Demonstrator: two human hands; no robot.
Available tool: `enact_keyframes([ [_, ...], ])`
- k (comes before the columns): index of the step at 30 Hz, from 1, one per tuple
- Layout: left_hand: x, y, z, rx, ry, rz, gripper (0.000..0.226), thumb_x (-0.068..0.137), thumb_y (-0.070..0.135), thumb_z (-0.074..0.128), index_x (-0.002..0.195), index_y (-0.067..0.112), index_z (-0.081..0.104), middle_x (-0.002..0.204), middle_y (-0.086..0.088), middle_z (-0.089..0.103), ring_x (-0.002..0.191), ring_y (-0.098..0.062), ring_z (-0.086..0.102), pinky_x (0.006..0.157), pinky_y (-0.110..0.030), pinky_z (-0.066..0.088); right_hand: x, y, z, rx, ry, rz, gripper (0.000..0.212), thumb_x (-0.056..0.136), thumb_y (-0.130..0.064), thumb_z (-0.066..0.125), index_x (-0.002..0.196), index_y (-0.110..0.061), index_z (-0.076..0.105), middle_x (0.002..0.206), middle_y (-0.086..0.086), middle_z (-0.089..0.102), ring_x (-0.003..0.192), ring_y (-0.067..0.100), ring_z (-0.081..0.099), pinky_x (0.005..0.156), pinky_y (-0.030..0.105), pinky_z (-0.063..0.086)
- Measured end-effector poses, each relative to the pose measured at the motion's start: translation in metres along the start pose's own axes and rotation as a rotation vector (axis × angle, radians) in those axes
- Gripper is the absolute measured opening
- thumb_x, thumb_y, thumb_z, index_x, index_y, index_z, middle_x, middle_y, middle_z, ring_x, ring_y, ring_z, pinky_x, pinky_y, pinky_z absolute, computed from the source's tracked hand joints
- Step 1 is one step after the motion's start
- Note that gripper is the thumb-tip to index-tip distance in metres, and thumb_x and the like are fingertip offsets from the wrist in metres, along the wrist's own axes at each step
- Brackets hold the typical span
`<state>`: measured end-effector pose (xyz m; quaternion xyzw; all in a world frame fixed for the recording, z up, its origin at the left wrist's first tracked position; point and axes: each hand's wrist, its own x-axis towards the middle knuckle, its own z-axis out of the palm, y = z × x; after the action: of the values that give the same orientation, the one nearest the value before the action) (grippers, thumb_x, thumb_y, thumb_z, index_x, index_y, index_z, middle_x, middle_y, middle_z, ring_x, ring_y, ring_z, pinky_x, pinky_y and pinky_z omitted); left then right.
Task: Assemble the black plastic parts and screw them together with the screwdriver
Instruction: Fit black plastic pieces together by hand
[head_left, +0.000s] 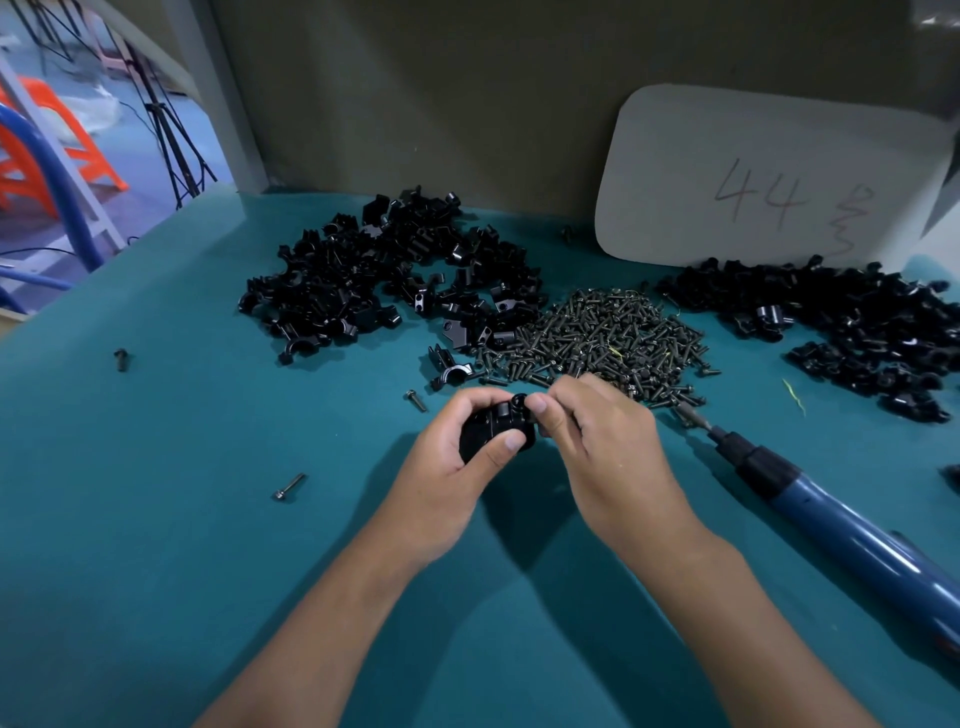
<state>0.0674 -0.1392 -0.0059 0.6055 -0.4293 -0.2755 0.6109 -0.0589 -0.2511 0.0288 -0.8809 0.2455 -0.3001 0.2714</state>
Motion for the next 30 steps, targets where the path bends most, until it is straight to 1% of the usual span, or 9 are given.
enact_keyframes([
  [4, 0.001, 0.0, 0.001, -0.011, 0.002, 0.012, 0.03, 0.092, 0.043, 0.065, 0.119, 0.033, 0.063, 0.115, 0.012, 0.069, 0.111, -0.009, 0.065, 0.1, -0.032, 0.052, -0.002, 0.002, 0.003, -0.049, -0.042, 0.033, 0.049, 0.103, -0.052, 0.035, 0.074, -0.017, 0.054, 0.072, -0.005, 0.053, 0.07, 0.013, 0.052, 0.063, 0.03, 0.041],
  [7, 0.002, -0.003, 0.0, -0.025, 0.024, 0.001, 0.034, 0.09, 0.048, 0.065, 0.12, 0.032, 0.062, 0.113, 0.008, 0.07, 0.108, -0.014, 0.066, 0.1, -0.039, 0.052, 0.0, -0.003, -0.002, 0.017, -0.079, 0.067, 0.048, 0.101, -0.056, 0.034, 0.078, -0.02, 0.056, 0.073, -0.006, 0.058, 0.075, 0.012, 0.054, 0.065, 0.021, 0.04],
  [11, 0.002, -0.004, -0.002, -0.103, 0.055, -0.02, 0.029, 0.089, 0.049, 0.066, 0.116, 0.038, 0.063, 0.113, 0.003, 0.07, 0.101, -0.015, 0.068, 0.094, -0.034, 0.054, 0.007, -0.003, -0.019, 0.181, -0.224, 0.089, 0.003, 0.098, -0.035, 0.062, 0.098, -0.033, 0.062, 0.09, -0.019, 0.067, 0.087, -0.001, 0.061, 0.069, 0.01, 0.043],
  [13, 0.003, -0.005, -0.001, -0.097, 0.047, -0.025, 0.028, 0.09, 0.05, 0.065, 0.115, 0.039, 0.063, 0.114, 0.002, 0.069, 0.102, -0.015, 0.068, 0.092, -0.032, 0.055, 0.007, -0.001, -0.025, 0.188, -0.248, 0.049, 0.011, 0.094, -0.026, 0.071, 0.099, -0.033, 0.064, 0.094, -0.025, 0.066, 0.086, 0.0, 0.062, 0.069, 0.011, 0.044],
  [16, 0.003, -0.006, -0.001, -0.072, 0.026, -0.029, 0.027, 0.09, 0.053, 0.065, 0.115, 0.041, 0.063, 0.111, 0.005, 0.069, 0.101, -0.014, 0.069, 0.092, -0.032, 0.055, 0.006, -0.001, -0.023, 0.148, -0.177, 0.014, 0.01, 0.092, -0.02, 0.074, 0.094, -0.027, 0.068, 0.084, -0.032, 0.064, 0.082, -0.004, 0.06, 0.068, 0.008, 0.041],
  [20, 0.002, -0.007, -0.001, -0.049, 0.02, -0.021, 0.028, 0.092, 0.051, 0.063, 0.115, 0.036, 0.063, 0.111, 0.001, 0.07, 0.102, -0.02, 0.068, 0.095, -0.051, 0.055, 0.006, -0.001, -0.02, 0.132, -0.135, 0.018, 0.006, 0.092, -0.02, 0.073, 0.089, -0.023, 0.069, 0.08, -0.03, 0.064, 0.079, -0.005, 0.059, 0.067, 0.008, 0.04],
  [22, 0.002, -0.007, -0.001, -0.034, 0.009, -0.022, 0.028, 0.092, 0.051, 0.063, 0.115, 0.037, 0.062, 0.111, -0.001, 0.07, 0.103, -0.024, 0.068, 0.094, -0.053, 0.054, 0.006, -0.002, -0.019, 0.125, -0.123, 0.023, 0.009, 0.094, -0.022, 0.072, 0.087, -0.026, 0.068, 0.083, -0.03, 0.064, 0.079, -0.005, 0.059, 0.067, 0.009, 0.04],
  [26, 0.001, -0.006, -0.002, -0.059, 0.019, -0.04, 0.028, 0.092, 0.048, 0.063, 0.116, 0.034, 0.064, 0.112, 0.001, 0.07, 0.099, -0.018, 0.067, 0.088, -0.038, 0.057, 0.004, -0.002, -0.013, 0.14, -0.111, 0.029, 0.011, 0.096, -0.023, 0.07, 0.086, -0.028, 0.066, 0.08, -0.033, 0.063, 0.078, -0.006, 0.059, 0.065, 0.007, 0.039],
  [30, 0.002, -0.005, -0.002, -0.085, 0.018, -0.055, 0.03, 0.094, 0.041, 0.063, 0.119, 0.025, 0.065, 0.111, -0.001, 0.07, 0.095, -0.017, 0.066, 0.084, -0.034, 0.056, 0.003, -0.001, -0.01, 0.112, -0.064, -0.039, 0.006, 0.095, -0.021, 0.071, 0.089, -0.021, 0.069, 0.079, -0.019, 0.064, 0.083, -0.002, 0.06, 0.07, 0.006, 0.039],
])
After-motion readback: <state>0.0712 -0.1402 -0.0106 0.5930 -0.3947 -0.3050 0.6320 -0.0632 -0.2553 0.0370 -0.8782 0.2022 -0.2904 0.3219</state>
